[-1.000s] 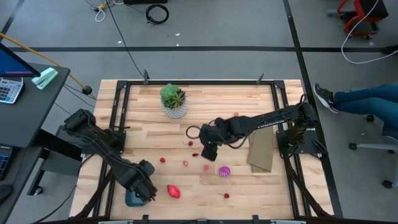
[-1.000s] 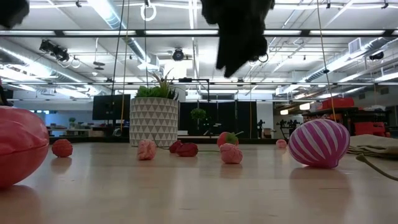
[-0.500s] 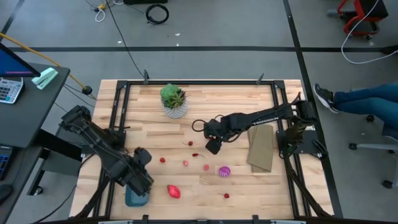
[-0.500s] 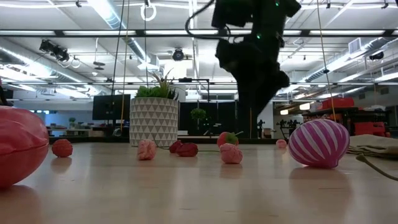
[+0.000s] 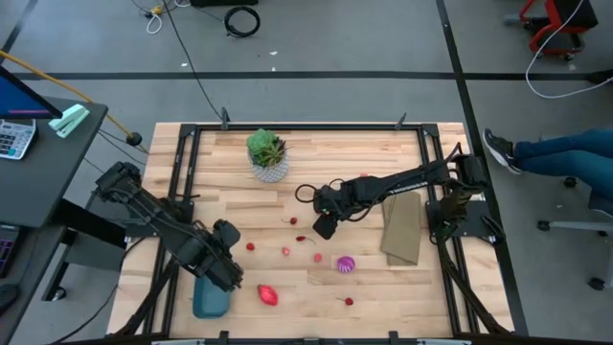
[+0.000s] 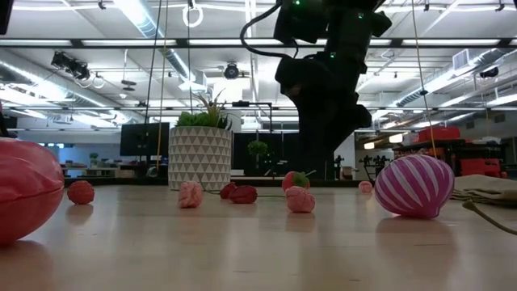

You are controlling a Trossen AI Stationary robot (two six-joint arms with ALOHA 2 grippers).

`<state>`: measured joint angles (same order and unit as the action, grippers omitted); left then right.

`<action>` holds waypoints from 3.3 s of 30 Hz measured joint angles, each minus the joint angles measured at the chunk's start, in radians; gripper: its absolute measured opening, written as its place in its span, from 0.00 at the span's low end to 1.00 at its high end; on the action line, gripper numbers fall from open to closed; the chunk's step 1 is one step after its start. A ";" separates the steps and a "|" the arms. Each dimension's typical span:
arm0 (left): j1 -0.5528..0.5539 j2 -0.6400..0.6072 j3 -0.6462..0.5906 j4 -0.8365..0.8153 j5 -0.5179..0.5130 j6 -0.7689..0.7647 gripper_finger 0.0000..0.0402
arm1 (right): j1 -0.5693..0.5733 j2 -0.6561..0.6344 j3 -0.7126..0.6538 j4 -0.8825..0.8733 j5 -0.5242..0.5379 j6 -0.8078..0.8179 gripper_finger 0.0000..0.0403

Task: Pick and placing Produce into tupperware
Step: Put the strawberry into the bin

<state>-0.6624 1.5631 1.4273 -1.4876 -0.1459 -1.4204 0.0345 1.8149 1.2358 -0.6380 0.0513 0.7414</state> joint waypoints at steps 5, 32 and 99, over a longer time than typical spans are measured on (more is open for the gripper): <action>0.005 0.000 0.000 0.001 -0.001 0.001 0.17 | 0.000 0.000 0.000 0.000 -0.001 0.001 0.59; 0.005 0.001 0.000 0.011 -0.020 -0.008 0.14 | 0.009 0.076 0.001 0.069 0.053 0.061 0.58; 0.001 -0.042 0.000 -0.022 -0.135 -0.039 0.08 | 0.210 0.097 0.001 0.806 -0.094 0.057 0.01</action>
<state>-0.6613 1.5212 1.4273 -1.5099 -0.2810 -1.4598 0.2449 1.9116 1.2363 0.1677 -0.0429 0.7985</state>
